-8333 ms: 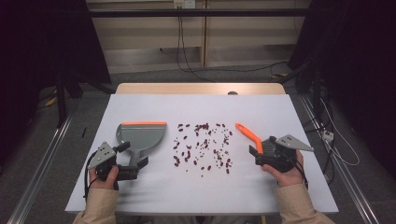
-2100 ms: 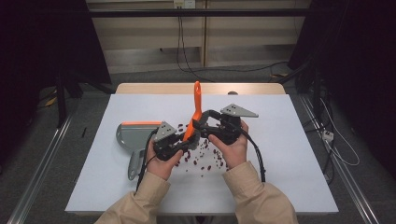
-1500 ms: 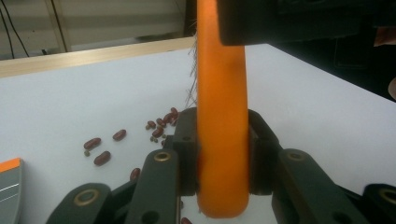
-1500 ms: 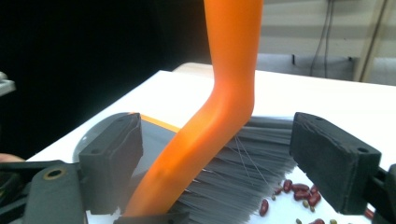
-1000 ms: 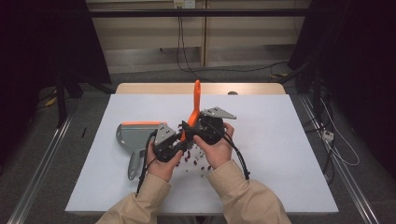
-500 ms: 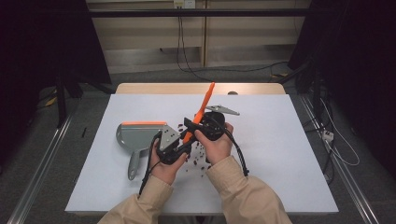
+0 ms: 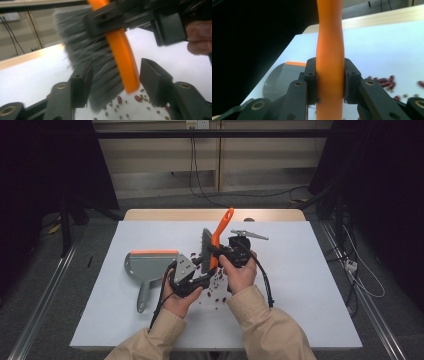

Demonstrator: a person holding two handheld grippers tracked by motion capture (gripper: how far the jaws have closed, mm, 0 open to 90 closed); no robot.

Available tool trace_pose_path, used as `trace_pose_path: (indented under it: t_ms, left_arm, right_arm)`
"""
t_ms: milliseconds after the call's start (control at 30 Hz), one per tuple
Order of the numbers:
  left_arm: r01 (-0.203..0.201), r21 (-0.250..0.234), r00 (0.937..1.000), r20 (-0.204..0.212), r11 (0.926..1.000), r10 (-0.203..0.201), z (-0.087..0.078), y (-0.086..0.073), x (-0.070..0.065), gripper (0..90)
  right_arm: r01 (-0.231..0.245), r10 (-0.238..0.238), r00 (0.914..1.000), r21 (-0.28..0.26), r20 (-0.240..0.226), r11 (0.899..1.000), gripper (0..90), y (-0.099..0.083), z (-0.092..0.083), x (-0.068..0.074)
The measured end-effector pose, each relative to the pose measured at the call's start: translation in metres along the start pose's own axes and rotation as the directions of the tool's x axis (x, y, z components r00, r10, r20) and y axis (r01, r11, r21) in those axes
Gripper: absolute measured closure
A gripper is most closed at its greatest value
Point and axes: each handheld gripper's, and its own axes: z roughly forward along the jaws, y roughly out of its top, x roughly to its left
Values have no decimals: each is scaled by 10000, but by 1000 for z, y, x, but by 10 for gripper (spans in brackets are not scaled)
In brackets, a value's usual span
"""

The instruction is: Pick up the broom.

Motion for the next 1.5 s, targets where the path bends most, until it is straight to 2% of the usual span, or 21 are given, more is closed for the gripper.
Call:
trace_pose_path:
  t_ms: [33,67,133,167,233,367,467,533,667,733,1100,1300,1433,1500]
  left_arm:
    - [-12,16,10000,10,10000,12,-1,0,2,413]
    - [86,36,10000,14,10000,-86,-2,0,3,413]
    - [345,94,9994,52,9994,-346,-3,1,5,337]
    - [309,85,9995,42,9995,-309,-4,1,7,317]
    - [440,49,9990,82,9990,-441,-5,1,9,303]
    - [646,18,9973,339,9979,-646,-7,1,15,236]
    - [995,72,9925,712,9950,-998,-9,2,21,200]
    - [1114,80,9908,769,9937,-1116,-12,3,24,172]
    - [1251,-23,9888,818,9921,-1245,-20,6,32,139]
    - [1050,0,9916,758,9945,-1047,-25,6,36,137]
    - [1096,63,9928,482,9940,-1098,-45,2,56,116]
    - [1126,104,9928,398,9936,-1129,-55,-2,66,94]
    - [1043,150,9938,368,9944,-1048,-62,-6,72,83]
    - [1123,101,9925,468,9936,-1127,-66,-8,74,77]
  right_arm:
    - [193,-192,9998,-48,78,9998,707,3,-3,-5]
    - [193,-192,9998,-48,78,9998,707,3,-3,-5]
    - [469,-470,9988,67,132,9989,707,6,-9,-12]
    - [610,-612,9980,150,155,9980,707,7,-11,-14]
    - [757,-761,9970,208,165,9969,707,8,-13,-17]
    - [820,-833,9962,501,239,9954,708,10,-22,-29]
    - [965,-991,9941,582,437,9936,708,13,-30,-38]
    - [960,-996,9935,642,545,9933,708,14,-34,-44]
    - [1217,-1290,9883,900,811,9885,708,17,-42,-53]
    - [1306,-1381,9875,967,758,9867,708,17,-46,-59]
    - [1696,-1856,9751,1309,1214,9768,708,20,-67,-79]
    - [1988,-2266,9631,1833,1455,9627,708,23,-78,-84]
    - [1909,-2304,9598,2285,1606,9547,708,24,-84,-91]
    - [1838,-2302,9579,2493,1719,9508,708,23,-86,-96]
